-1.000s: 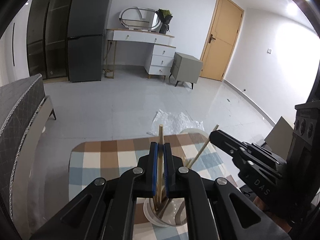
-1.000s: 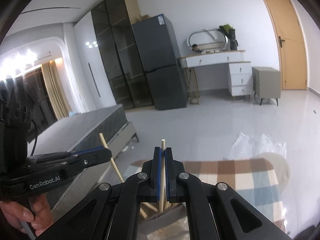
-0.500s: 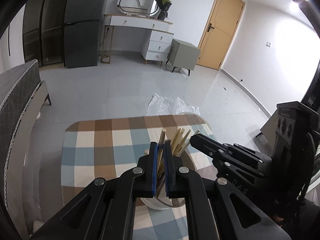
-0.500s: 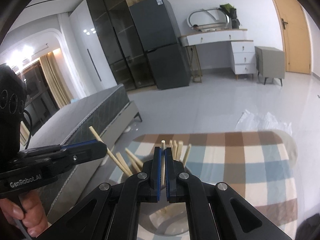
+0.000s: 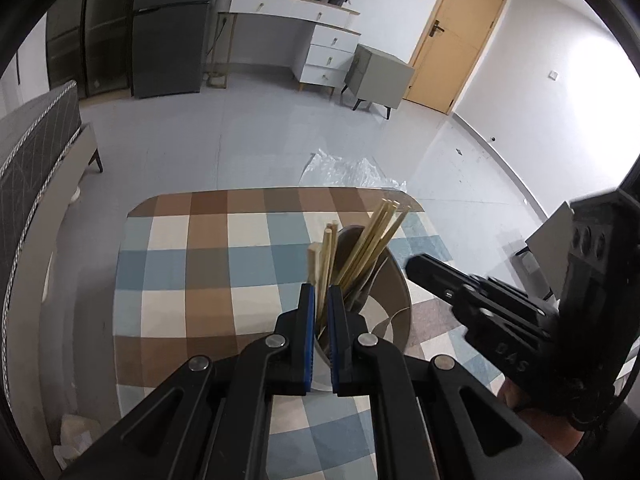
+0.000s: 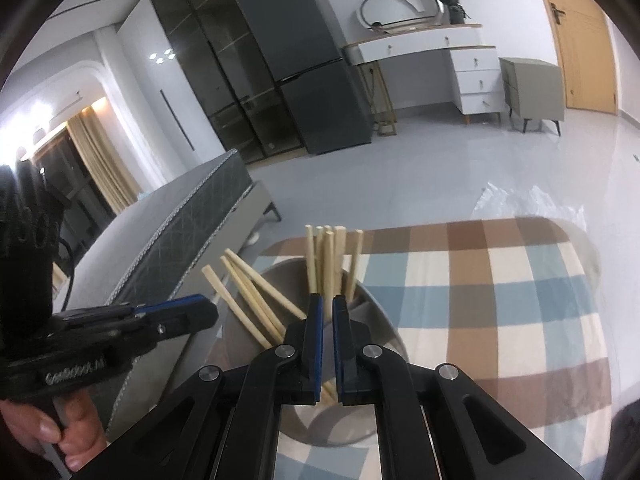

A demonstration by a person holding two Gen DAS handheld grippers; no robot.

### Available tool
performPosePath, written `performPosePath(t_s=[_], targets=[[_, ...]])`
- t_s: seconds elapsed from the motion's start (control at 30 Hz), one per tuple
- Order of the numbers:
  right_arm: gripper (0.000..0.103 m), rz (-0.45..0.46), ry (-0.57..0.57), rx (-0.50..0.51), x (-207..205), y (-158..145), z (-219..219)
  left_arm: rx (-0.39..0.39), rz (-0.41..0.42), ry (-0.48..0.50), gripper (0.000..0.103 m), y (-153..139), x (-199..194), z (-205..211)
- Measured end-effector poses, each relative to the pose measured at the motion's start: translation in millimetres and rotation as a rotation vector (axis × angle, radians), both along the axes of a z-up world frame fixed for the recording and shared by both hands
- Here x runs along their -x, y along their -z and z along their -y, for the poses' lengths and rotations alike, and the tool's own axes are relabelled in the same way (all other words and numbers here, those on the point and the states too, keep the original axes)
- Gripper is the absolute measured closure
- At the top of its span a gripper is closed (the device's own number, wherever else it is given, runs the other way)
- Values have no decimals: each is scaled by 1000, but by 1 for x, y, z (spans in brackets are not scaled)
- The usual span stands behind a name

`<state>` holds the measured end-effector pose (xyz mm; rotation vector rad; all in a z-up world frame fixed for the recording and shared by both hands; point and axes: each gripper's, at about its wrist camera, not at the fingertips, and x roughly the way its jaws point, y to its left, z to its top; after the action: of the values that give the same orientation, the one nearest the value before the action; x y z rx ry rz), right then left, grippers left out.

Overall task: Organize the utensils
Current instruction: 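Open the right gripper to drop its chopstick into the holder, then withdraw both open grippers up and away from the holder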

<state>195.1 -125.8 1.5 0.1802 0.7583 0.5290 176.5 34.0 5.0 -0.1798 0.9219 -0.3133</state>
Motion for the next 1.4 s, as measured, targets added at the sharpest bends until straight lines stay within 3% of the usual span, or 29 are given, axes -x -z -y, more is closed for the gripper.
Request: performPosePath(t_s=[0.1,0.23,0.33,0.4,0.47,0.53,0.63,0.9,0.97,1.33,1.4], targets=[[97,-1,8,-2,6,-2,8,1,4,-32,99,-7,4,-3],[97,27,19,-11,20,-14,19,-51,35,-76,84,-18,13,-2],[96,44,38,-27,29,-27,27,-50,40,-74,83,-26,19,-1],[90,58,50,-36,34,-35,32,-69,61,-86,80,-35,25,0],[78,87,62,-48,43,-48,37,-68,90,-90,63,-45,32,0],[72,113,70,-57,51,-58,42,-81,123,-102,53,-57,42,1],[66,150,75,-67,64,-75,47,-87,163,-113,49,-72,56,3],[33,268,86,-79,112,-111,56,-86,288,-172,26,-100,93,0],[25,294,91,-81,123,-116,59,-76,328,-198,15,-105,105,-3],[0,420,113,-100,179,-137,65,-69,458,-251,6,-119,151,-6],[0,443,122,-97,189,-138,64,-63,471,-255,5,-119,160,-6]])
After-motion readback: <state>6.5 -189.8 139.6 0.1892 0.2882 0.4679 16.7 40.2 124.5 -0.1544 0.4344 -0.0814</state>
